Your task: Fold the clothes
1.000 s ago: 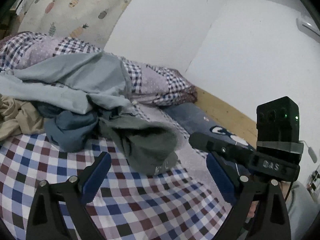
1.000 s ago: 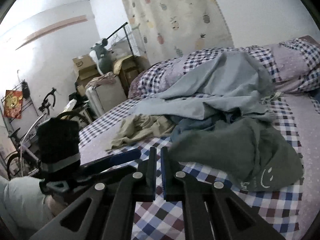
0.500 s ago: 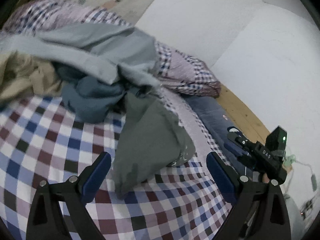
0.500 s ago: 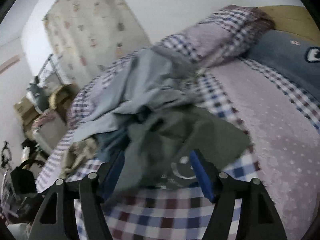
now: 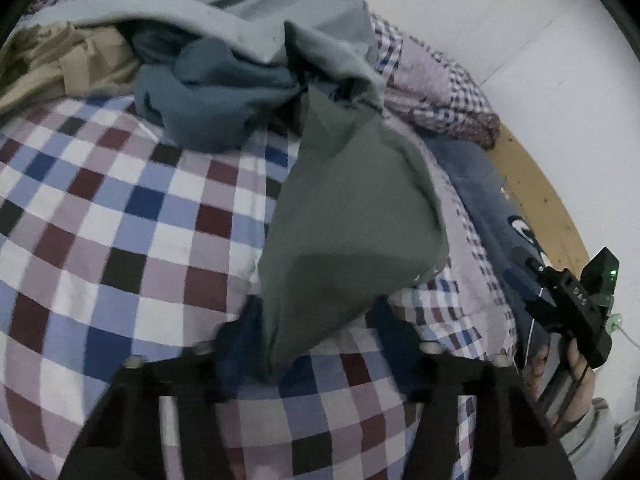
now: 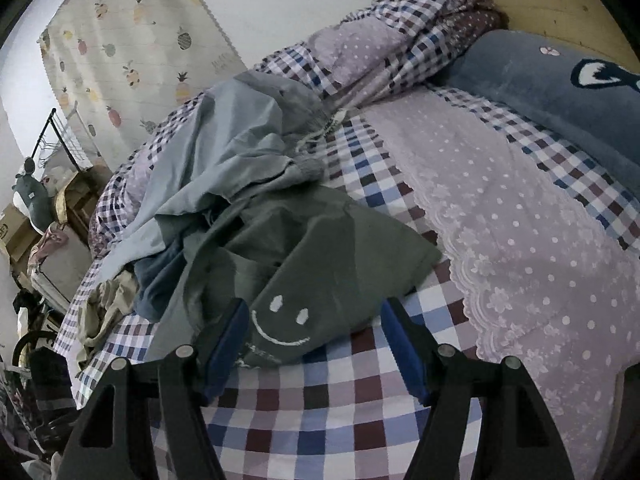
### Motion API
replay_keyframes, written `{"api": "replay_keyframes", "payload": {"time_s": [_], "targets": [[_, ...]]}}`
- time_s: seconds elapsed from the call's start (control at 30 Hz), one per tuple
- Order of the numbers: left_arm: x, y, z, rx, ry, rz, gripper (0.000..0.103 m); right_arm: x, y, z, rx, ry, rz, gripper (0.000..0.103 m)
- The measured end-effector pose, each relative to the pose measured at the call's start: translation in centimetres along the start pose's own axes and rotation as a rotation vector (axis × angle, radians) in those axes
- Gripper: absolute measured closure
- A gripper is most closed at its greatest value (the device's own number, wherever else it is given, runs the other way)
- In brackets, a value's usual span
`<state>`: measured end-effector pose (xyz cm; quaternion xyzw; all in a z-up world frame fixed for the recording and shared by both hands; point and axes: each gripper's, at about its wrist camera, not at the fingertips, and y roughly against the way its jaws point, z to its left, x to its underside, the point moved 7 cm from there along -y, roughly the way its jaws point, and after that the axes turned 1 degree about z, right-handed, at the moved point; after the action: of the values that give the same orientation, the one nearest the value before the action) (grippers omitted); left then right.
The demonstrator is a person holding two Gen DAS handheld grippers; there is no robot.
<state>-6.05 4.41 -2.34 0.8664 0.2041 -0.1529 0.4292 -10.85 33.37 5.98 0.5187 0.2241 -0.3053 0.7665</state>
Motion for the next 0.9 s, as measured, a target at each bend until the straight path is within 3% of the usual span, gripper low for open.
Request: {"api": "replay_keyframes", "payload": {"time_s": [0.07,0.17,0.43,0.67,0.9], "targets": [[-0.1,-0.2,0.4,0.013,0.027,0.004,0.083,0.1,-0.3,-0.5,0.003,-0.013,0.012,0.030],[-0.8,0.8,0.3,0.051,0.056,-0.044,0.094,0.3,-0.6,-1.1,0.002,-0.036,0.028,0.030],[-5.6,10.1,-1.1,0.208,0.065,-0.387,0.096,0.7,-1.1,-2.5,0.034,-0.066,0.051,0.030],[-8.0,16.5,2.7,0.169,0.191,-0.623,0.098,1.1,-1.8,-2.3,0.030,-0.049,0.070,0.030],[-8.3,20.4,6.8,0.093,0.289,-0.737,0.099,1.3,-2.6,-1.7,0.028,-0.035,0.084,0.030]]}}
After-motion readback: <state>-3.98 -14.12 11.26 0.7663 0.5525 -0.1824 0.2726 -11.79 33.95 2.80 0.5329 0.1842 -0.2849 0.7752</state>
